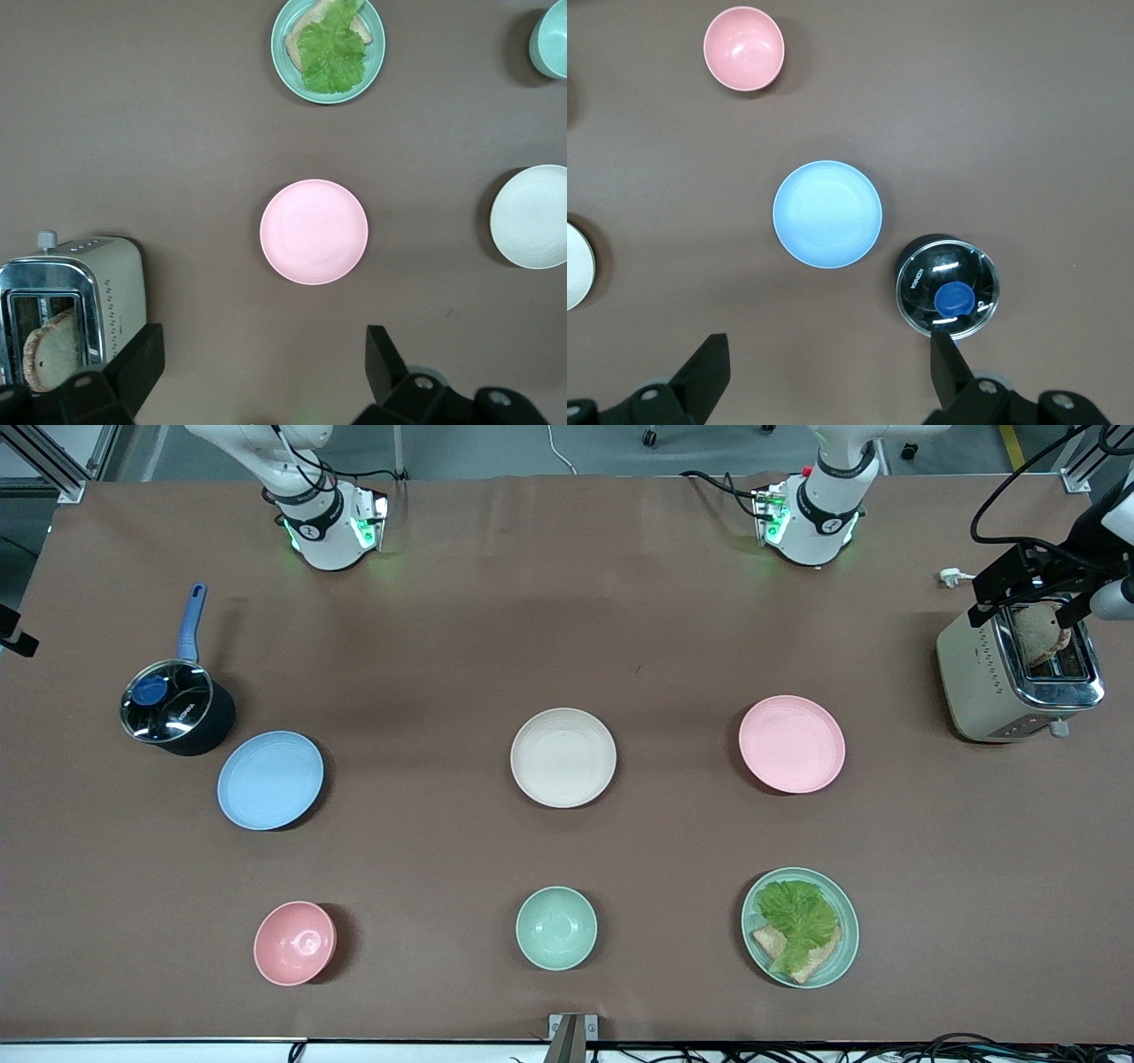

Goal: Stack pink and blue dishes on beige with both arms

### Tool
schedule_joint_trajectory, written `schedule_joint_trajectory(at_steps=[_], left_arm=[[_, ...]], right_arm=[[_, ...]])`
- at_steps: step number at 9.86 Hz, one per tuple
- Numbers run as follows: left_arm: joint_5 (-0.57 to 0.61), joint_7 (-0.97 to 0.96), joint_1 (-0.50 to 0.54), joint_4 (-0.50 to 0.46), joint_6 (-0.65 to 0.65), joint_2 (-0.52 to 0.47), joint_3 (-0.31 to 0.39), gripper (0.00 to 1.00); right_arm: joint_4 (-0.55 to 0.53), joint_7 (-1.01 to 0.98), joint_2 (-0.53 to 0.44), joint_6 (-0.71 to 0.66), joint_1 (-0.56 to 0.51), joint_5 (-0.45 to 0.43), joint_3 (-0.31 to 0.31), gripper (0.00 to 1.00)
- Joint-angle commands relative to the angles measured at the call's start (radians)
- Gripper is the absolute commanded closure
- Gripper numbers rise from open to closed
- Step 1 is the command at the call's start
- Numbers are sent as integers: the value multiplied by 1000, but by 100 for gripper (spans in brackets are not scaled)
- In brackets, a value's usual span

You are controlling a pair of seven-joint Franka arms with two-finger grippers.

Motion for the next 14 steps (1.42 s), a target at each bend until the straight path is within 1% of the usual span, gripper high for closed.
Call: schedule_joint_trajectory(at_steps=[1,2,3,4,5,6,7,8,9,10,11,12,13,14], left_arm=[[-49,32,-1,-51,16,31,55,4],[-84,73,-1,-102,66,55,77,4],[-89,96,-2,-189,156,68,88,3],[-101,123,2,-302,280,72,89,0],[-143,202,1,-397,406,100,92,0],[-171,283,1,-468,507,142,92,0],[-193,358,8,-531,601,184,92,0],[-243,420,8,-585,694,233,94,0],[-266,437,11,-613,730,285,95,0],[-267,472,21,-622,767,343,95,1],[-279,497,30,-634,804,382,95,3],[-294,503,31,-639,819,426,95,11],[-296,505,31,-642,842,460,95,13],[-297,512,30,-650,890,491,92,13]], right_arm=[[-19,21,-2,-5,18,2,-17,0],[-39,0,11,-4,9,0,-17,0],[-89,-33,31,36,5,3,-20,0],[-185,-39,42,150,8,5,-30,0],[-286,-88,57,264,0,14,-38,0],[-374,-200,85,370,-11,47,-60,0],[-440,-320,128,457,-15,174,-108,0],[-465,-425,201,516,-21,251,-132,0],[-470,-514,287,571,-38,332,-142,0],[-471,-647,367,602,-63,451,-150,0],[-471,-736,433,619,-67,547,-161,0],[-471,-751,465,662,-63,561,-164,0],[-471,-754,490,688,-61,566,-164,0],[-470,-777,515,705,-61,580,-163,0]])
